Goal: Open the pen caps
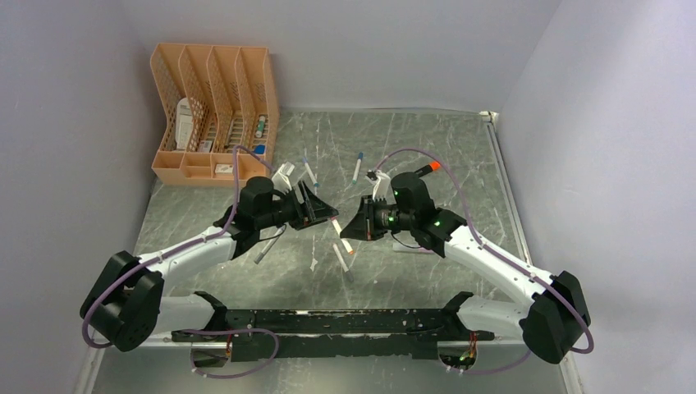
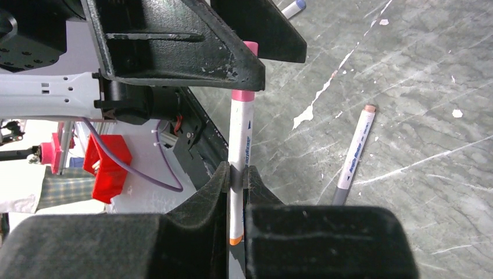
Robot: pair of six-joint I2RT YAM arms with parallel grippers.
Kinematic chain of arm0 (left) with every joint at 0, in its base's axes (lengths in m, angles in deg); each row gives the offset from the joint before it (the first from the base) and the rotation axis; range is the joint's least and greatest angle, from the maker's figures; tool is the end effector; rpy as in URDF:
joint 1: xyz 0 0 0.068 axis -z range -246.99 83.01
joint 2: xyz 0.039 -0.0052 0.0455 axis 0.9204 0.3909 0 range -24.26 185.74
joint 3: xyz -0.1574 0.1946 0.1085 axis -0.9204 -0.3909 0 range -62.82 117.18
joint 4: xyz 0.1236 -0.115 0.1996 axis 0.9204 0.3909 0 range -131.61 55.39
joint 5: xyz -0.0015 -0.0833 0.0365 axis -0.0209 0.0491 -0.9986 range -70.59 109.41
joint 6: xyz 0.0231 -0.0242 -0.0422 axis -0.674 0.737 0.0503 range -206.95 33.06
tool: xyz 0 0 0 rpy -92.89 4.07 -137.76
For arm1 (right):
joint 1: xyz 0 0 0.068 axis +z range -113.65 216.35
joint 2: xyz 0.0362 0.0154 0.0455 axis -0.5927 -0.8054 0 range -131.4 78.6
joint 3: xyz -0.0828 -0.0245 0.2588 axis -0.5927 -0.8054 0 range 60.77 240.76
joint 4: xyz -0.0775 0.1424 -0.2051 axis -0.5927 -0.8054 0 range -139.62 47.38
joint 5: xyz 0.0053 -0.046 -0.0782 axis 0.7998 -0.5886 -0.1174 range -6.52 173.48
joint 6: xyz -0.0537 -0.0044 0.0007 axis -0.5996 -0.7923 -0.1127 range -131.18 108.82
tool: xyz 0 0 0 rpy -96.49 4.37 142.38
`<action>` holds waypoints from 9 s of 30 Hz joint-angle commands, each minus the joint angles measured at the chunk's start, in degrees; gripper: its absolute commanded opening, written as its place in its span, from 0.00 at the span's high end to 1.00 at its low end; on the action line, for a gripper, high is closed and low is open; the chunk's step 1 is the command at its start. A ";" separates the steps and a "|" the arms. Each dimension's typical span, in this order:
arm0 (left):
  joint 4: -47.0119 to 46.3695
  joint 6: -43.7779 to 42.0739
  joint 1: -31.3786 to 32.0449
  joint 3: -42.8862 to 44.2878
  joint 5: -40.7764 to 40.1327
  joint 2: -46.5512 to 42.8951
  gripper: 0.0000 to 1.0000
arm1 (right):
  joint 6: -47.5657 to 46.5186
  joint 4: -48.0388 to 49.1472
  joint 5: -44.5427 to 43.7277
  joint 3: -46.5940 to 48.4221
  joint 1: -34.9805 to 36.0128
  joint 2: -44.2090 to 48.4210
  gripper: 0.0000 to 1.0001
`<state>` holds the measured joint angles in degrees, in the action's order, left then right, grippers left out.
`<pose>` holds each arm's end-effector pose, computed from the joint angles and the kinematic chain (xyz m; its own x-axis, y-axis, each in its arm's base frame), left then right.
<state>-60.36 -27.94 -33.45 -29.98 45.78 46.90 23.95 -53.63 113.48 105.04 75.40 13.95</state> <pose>0.2113 -0.1591 0.2231 -0.8672 -0.3466 -0.3576 0.1952 0.4241 -0.8843 0.1807 0.1694 0.2686 -0.8355 -0.0360 -0.5483 -0.4845 0.5189 0.7042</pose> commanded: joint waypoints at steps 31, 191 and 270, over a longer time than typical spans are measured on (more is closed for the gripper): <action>13.46 -7.11 0.43 4.96 -10.99 1.01 0.34 | -1.99 -0.63 -14.62 -5.66 7.62 -7.26 0.85; 22.54 -18.49 0.71 10.97 -15.44 14.16 0.92 | 2.99 3.05 -29.39 5.09 0.17 -24.65 1.00; 42.39 -19.97 3.11 11.72 -24.61 -8.27 0.27 | 26.94 -40.40 -55.38 6.80 -5.96 -13.29 0.38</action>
<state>-15.05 -47.09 -30.74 -17.78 18.85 38.31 40.19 -83.68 61.68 109.30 72.16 4.16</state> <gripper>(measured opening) 0.738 0.604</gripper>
